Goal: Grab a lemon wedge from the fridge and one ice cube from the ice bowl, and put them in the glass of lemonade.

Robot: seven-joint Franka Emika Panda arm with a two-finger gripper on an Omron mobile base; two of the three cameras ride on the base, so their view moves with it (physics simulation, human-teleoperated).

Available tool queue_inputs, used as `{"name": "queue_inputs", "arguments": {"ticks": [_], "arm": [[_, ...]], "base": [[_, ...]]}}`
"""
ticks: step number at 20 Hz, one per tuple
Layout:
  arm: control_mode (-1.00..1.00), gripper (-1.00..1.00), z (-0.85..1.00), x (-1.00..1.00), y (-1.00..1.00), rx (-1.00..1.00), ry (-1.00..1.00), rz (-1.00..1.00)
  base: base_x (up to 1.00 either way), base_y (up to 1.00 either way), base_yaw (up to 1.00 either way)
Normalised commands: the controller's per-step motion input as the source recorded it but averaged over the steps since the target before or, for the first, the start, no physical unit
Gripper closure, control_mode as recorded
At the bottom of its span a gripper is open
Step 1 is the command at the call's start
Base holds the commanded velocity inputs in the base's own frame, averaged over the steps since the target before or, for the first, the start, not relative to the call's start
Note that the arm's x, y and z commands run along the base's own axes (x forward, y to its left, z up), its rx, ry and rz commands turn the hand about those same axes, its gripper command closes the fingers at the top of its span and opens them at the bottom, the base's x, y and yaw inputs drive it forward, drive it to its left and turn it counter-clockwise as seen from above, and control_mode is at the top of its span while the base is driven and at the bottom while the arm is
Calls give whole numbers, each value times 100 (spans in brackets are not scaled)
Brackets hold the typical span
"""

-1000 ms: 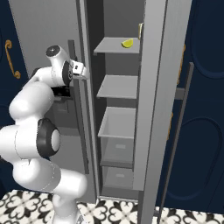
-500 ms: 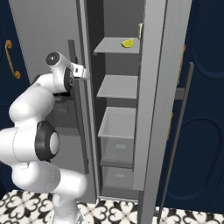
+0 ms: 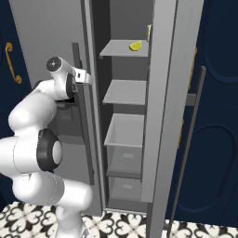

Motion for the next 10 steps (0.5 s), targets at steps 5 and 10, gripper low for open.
{"name": "queue_inputs", "arguments": {"ticks": [5,10], "arm": [[-100,100,33,-78,85,0,7,14],[-100,100,57,-100,81,0,9,19]], "base": [[0,0,0],[0,0,0]]}}
